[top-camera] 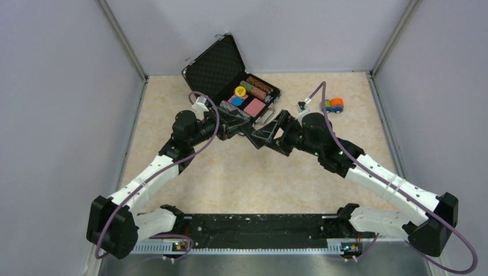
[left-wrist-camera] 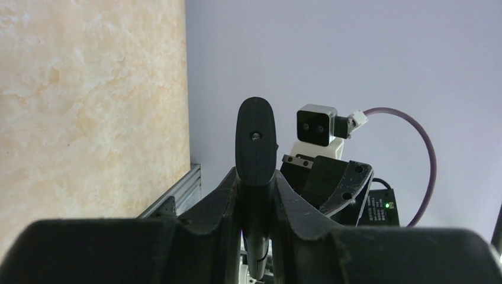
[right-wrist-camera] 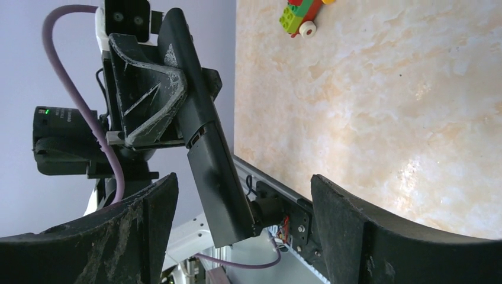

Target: Load the batteries into the remote control

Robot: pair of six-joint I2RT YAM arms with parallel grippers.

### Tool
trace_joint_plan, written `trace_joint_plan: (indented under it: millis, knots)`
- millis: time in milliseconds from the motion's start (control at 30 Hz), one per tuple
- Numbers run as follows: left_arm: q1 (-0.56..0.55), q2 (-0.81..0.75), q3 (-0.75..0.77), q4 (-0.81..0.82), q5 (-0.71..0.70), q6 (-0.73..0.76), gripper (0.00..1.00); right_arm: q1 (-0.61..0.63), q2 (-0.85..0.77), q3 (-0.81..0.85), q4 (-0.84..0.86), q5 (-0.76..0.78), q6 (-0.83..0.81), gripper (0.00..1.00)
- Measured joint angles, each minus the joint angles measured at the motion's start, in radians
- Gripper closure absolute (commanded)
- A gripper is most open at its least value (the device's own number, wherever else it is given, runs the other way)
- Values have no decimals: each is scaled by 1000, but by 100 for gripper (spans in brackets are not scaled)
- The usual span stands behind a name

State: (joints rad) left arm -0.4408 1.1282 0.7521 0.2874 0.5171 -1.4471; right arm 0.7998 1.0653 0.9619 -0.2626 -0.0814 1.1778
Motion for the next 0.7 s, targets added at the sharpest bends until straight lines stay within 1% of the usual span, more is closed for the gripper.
trace_joint_plan:
  millis: [267,533,700]
  knots:
    - [-4,-18,0,4,-42,-88,100,0,2,-15,34,1,5,21]
    - [-17,-23,-17,6,-68,-161,100,0,6,-19,62,2,2,29]
    - [-26,-23,-32,11,-90,-208,100,0,13,-20,76,3,2,31]
